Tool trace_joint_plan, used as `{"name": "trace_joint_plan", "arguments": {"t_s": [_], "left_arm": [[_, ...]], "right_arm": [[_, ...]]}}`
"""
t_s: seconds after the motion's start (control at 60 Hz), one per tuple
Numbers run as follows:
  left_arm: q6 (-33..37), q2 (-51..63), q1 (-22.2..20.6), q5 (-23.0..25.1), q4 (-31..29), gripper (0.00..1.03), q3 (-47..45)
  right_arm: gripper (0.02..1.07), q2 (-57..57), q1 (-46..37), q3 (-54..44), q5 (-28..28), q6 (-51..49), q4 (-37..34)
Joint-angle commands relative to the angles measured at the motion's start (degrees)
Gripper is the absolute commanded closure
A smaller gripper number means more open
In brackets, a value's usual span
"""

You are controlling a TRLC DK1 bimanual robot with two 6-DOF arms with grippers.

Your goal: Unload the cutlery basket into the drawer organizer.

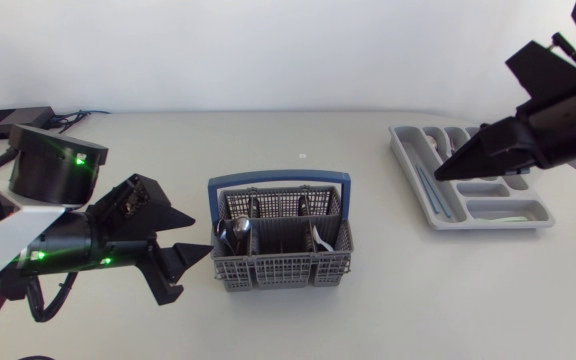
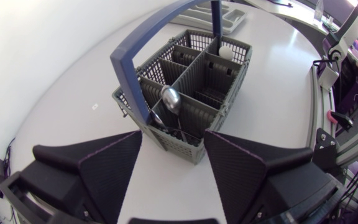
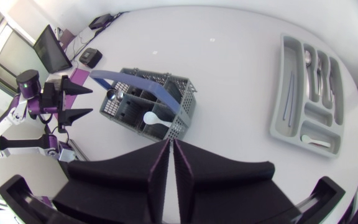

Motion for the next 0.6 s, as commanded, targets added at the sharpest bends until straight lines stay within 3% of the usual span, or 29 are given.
{"name": "trace_joint_plan", "arguments": {"t_s": [0.0,0.217,0.35,0.583], "left_arm": [[0.5,1.0,-0.5,0.0,0.6,0.33,0.8],[0.6,0.9,-0.4,-0.2,0.6,0.33,1.1],[0.6,0.9,-0.5,-0.2,0.6,0.33,1.1],[0.5,0.6,-0.3,-0.2,0.7,0.33,0.7]], "right_arm": [[0.94,-0.9,0.9,-1.9,-0.7,-1.7,-0.3],[0.91,-0.7,8.3,-6.4,2.5,1.2,4.2],[0.8,0.6,14.0,-8.2,4.6,4.5,6.6],[0.72,4.1,23.5,-8.8,9.8,10.5,11.0]]}}
